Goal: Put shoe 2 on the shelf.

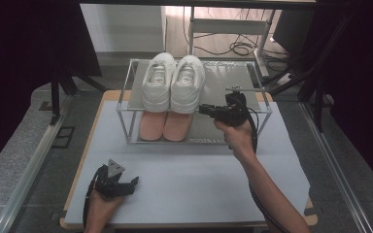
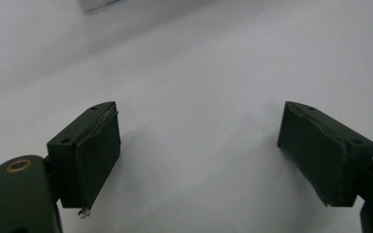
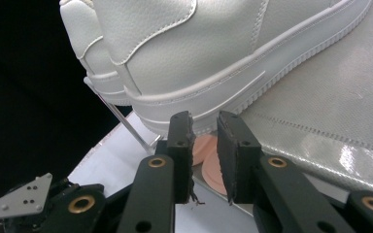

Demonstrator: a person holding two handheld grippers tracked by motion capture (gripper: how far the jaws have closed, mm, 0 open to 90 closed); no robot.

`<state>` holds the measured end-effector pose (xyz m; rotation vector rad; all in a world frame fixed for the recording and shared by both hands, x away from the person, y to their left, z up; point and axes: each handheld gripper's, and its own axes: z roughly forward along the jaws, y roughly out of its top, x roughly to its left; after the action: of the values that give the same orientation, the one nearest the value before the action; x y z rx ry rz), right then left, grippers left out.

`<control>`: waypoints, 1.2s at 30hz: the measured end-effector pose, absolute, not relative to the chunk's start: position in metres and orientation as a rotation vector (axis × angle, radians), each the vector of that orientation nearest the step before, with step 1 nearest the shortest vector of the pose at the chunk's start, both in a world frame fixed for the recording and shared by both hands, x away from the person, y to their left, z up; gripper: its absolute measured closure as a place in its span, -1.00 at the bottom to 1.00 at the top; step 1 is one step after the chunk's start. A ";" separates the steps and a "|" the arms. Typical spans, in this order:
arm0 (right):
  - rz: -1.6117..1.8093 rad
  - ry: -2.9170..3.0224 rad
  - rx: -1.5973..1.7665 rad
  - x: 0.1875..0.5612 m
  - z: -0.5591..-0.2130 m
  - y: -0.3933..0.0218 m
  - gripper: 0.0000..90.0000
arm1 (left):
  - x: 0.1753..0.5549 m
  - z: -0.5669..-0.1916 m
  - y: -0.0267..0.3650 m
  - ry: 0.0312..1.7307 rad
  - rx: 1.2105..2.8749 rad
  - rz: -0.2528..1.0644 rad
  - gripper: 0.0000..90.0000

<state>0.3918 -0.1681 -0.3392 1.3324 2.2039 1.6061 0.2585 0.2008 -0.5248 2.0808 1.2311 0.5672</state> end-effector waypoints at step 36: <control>1.443 2.262 1.120 0.362 -0.353 -0.186 0.07 | 0.258 -0.525 0.201 1.230 2.082 0.570 -0.65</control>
<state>0.3620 -0.1860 -0.3531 1.1204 2.2615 1.4431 0.2582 0.2006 -0.5247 2.0817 1.2300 0.5704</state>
